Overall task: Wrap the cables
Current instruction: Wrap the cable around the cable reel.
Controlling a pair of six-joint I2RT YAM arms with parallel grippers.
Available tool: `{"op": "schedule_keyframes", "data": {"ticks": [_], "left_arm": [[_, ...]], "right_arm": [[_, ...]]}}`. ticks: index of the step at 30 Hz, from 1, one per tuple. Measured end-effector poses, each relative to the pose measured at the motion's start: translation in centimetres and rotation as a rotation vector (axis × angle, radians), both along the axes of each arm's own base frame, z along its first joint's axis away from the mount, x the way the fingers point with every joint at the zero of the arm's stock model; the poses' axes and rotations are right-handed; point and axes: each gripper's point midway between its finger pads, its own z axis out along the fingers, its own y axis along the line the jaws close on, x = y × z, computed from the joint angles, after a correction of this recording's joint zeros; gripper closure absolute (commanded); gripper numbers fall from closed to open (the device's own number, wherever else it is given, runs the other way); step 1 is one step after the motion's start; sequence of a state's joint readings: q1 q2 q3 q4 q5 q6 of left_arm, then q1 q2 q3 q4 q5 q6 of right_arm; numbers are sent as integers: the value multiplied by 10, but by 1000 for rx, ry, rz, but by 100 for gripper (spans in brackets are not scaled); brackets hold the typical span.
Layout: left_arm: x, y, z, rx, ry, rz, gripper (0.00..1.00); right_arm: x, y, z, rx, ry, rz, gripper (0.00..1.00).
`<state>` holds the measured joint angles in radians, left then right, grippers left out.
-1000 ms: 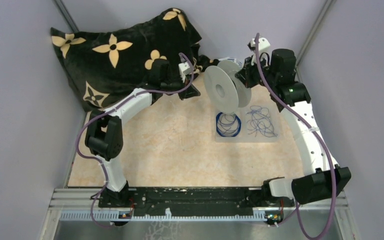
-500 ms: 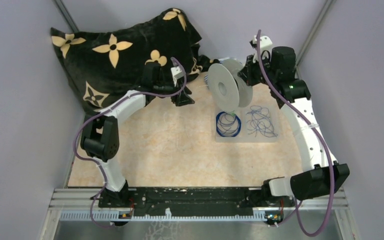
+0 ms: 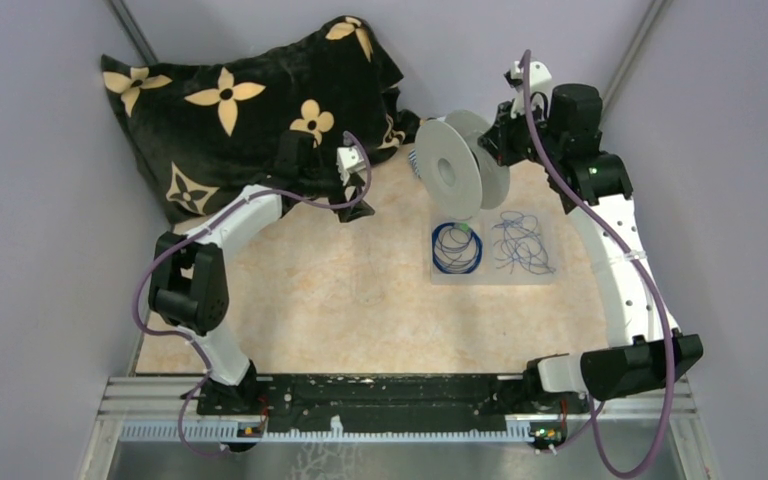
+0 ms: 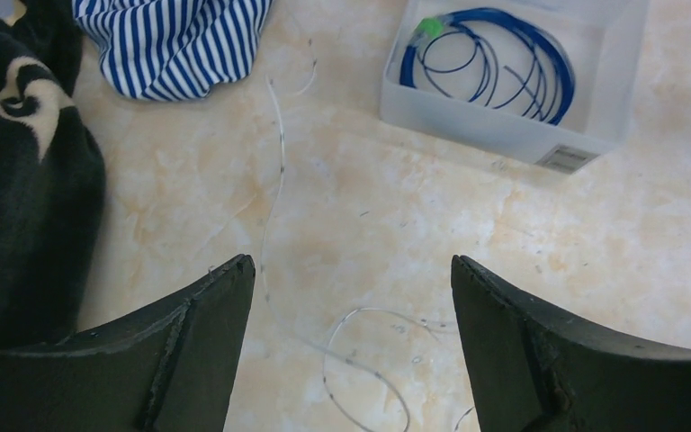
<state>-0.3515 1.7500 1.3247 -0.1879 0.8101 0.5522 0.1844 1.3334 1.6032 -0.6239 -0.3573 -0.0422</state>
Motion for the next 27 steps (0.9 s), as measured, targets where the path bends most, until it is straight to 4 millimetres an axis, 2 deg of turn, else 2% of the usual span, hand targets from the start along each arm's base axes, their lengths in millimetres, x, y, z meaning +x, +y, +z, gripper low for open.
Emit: {"op": "schedule_keyframes", "data": {"ticks": [6,12,19,22,27], "left_arm": [[10,11,-9,83,-74,19,15],[26,7,-9,99,-107,9,16],[42,0,-37,101,-22,28,22],[46,-3,-50,99,21,32,28],[48,-7,-66,95,80,36,52]], "right_arm": [[-4,1,-4,0,21,11,100],[-7,1,-5,-6,37,16,100],[-10,0,-2,-11,34,17,100],[-10,0,-2,-15,30,19,100],[-10,0,-2,-16,29,19,100]]}}
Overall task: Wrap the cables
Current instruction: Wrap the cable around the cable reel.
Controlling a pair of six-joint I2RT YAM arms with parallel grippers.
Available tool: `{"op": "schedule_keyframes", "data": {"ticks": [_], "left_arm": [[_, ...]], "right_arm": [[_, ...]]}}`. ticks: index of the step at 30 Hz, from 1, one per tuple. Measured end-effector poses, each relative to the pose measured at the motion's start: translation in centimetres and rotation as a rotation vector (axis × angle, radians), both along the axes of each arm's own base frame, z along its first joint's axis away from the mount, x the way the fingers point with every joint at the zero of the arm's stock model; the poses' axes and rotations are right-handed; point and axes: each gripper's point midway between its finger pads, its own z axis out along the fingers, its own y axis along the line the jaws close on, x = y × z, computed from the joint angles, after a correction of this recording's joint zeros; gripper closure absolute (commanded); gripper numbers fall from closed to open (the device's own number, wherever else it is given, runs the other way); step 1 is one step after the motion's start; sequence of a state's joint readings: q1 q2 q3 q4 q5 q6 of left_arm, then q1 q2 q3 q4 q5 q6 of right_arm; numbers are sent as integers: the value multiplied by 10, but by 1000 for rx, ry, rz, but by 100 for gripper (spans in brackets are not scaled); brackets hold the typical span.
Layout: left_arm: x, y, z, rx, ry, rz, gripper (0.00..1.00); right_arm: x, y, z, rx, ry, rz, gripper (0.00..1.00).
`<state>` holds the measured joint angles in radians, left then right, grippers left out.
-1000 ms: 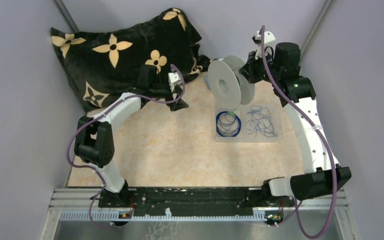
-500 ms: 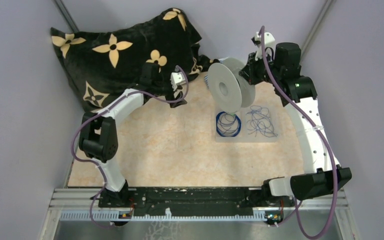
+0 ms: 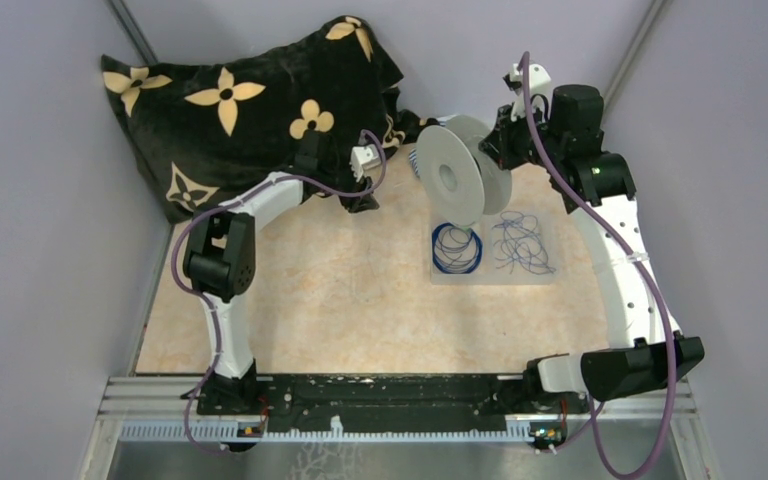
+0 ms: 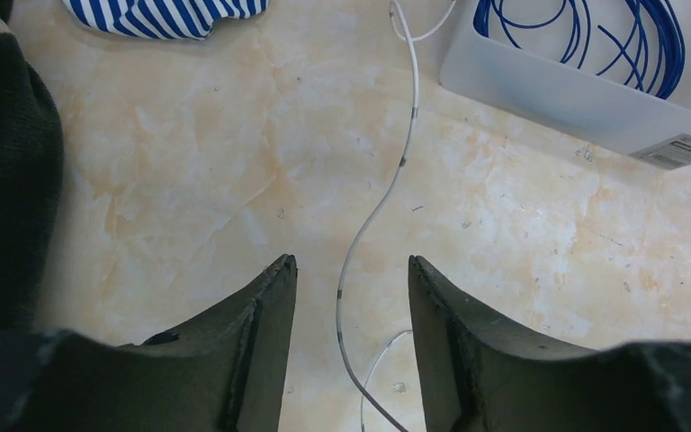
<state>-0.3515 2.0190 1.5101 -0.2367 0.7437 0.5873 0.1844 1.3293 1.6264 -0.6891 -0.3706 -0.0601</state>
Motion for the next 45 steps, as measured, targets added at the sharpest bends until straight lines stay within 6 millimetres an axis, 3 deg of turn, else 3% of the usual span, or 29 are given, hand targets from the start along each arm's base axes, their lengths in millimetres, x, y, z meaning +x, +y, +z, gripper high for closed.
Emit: {"op": "schedule_keyframes", "data": {"ticks": [6,12,18,24,30,38,45], "left_arm": [[-4,-2,-5,-12,39,-2,99],[-15,0,-9,5,50,-32,100],[-51,8,-15,97,42,-114,100],[-109,-2,-19,234,-3,-264,100],[-176,-25,-25,356,-38,-442,100],[-236,-58,4,382,-144,-623,100],[-257,-77,59,306,-250,-687,100]], "right_arm": [[1,-1,4,0,-11,-11,100],[5,-6,8,16,-13,-59,100],[23,-15,22,42,-40,-157,100],[53,-23,23,64,-57,-259,100],[83,-34,0,40,-27,-359,100],[106,-49,-16,-7,-36,-450,100],[115,-61,-24,-55,-76,-502,100]]}}
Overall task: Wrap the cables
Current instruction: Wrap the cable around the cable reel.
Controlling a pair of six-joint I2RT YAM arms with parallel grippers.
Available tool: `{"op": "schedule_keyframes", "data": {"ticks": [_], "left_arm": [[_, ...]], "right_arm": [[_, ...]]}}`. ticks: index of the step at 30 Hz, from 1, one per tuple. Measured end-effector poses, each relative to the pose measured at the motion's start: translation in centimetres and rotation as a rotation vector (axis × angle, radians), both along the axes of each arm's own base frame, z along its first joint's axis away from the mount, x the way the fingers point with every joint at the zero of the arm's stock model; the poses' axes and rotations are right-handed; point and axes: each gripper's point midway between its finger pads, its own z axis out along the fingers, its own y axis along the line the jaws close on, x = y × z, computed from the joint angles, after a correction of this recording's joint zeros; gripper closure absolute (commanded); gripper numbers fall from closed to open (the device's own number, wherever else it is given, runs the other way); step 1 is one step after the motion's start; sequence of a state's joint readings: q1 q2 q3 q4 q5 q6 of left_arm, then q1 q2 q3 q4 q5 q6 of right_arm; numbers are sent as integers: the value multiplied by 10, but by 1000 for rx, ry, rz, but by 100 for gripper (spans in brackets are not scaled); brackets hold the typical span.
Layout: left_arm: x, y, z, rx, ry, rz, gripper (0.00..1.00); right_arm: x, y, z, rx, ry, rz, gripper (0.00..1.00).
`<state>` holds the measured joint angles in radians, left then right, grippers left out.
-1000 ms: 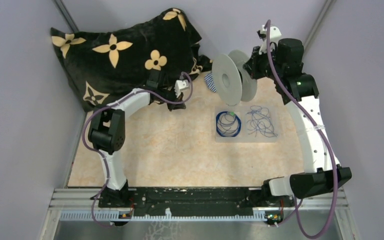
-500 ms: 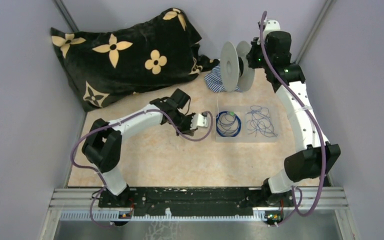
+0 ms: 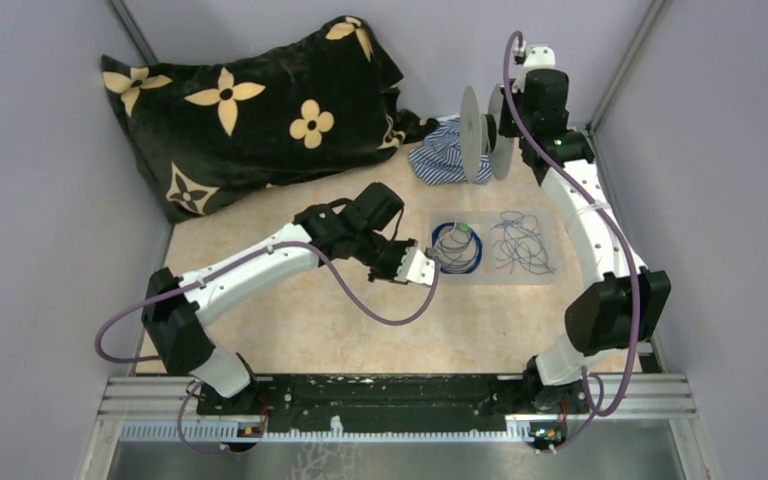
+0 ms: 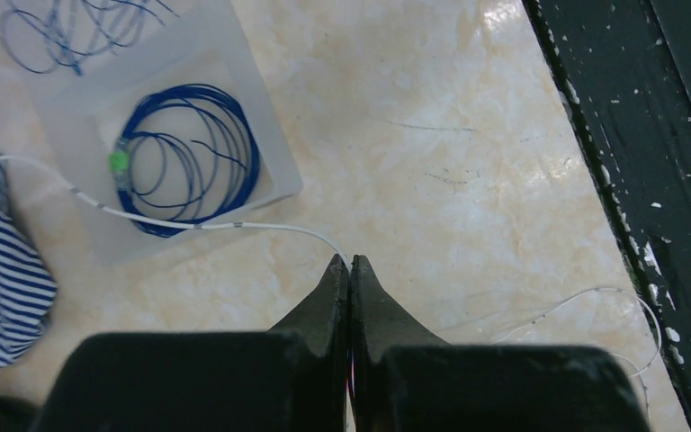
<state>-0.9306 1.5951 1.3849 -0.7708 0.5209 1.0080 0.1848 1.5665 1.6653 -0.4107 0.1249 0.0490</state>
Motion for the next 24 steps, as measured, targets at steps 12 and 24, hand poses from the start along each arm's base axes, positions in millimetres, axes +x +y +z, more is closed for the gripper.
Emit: {"op": "schedule_keyframes", "data": {"ticks": [12,24], "left_arm": [[24,-25,116,-237,-129,80,100],[73,-36,187,-439,-112,267,99]], "right_arm": [[-5,-1,-53,-72,79,0,100],[-29,21,-54,-123,49,63,100]]}}
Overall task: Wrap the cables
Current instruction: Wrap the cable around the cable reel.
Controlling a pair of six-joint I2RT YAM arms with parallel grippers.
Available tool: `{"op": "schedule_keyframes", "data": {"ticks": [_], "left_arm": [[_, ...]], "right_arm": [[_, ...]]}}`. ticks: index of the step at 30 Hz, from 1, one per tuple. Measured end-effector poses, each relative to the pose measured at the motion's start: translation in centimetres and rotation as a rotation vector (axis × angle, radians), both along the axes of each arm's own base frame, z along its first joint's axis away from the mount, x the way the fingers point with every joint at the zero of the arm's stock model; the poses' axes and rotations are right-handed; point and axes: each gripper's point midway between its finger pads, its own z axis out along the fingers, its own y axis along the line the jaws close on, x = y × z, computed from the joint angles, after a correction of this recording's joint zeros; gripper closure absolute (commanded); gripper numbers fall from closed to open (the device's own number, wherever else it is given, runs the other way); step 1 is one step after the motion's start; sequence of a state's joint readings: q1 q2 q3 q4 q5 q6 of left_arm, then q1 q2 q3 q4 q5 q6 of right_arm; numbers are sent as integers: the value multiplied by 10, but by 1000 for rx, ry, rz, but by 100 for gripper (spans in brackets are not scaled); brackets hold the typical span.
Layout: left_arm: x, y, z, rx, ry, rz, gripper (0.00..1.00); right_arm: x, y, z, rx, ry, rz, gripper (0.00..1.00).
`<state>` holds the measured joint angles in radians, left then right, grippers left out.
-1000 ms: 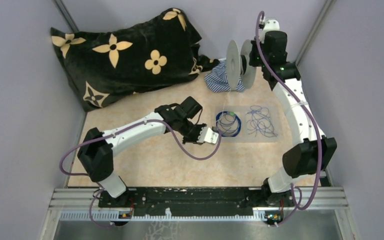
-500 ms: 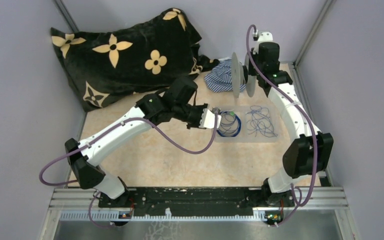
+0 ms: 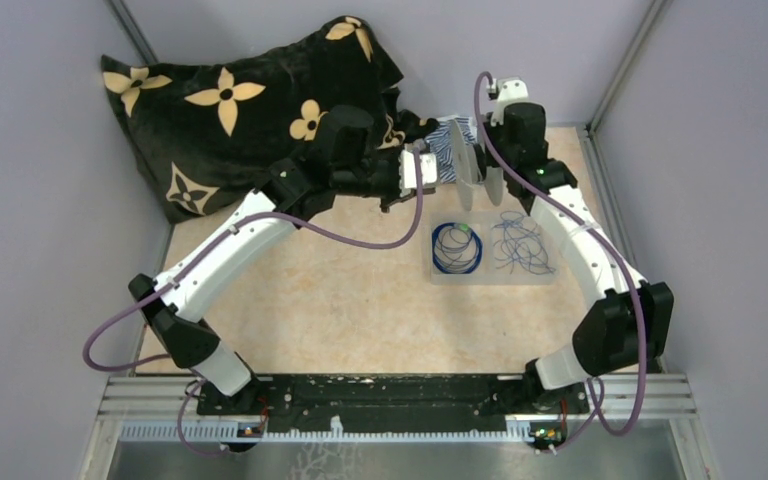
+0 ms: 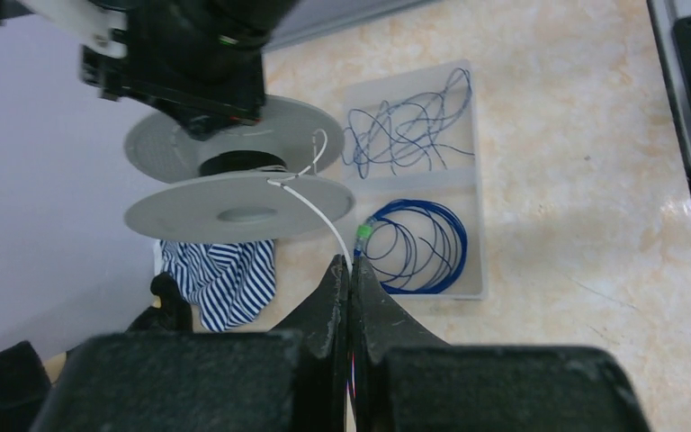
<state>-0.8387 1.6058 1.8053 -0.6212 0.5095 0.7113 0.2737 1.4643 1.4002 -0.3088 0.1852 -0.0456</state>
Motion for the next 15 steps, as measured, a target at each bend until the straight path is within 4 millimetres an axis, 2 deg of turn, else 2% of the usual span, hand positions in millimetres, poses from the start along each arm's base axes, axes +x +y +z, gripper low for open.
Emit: {"op": "schedule_keyframes", "data": {"ticks": [6,10,15], "left_arm": [[34,5,22,-113,37,95,99],[70,20,29,-185,88,188,99],[104,37,37,-246,113,271,99]], "right_arm": [[-9,8,-11,-11,16,35,100],[-15,12,-18,-11,32,63,100],[-24,24,-29,1,61,134,100]]}}
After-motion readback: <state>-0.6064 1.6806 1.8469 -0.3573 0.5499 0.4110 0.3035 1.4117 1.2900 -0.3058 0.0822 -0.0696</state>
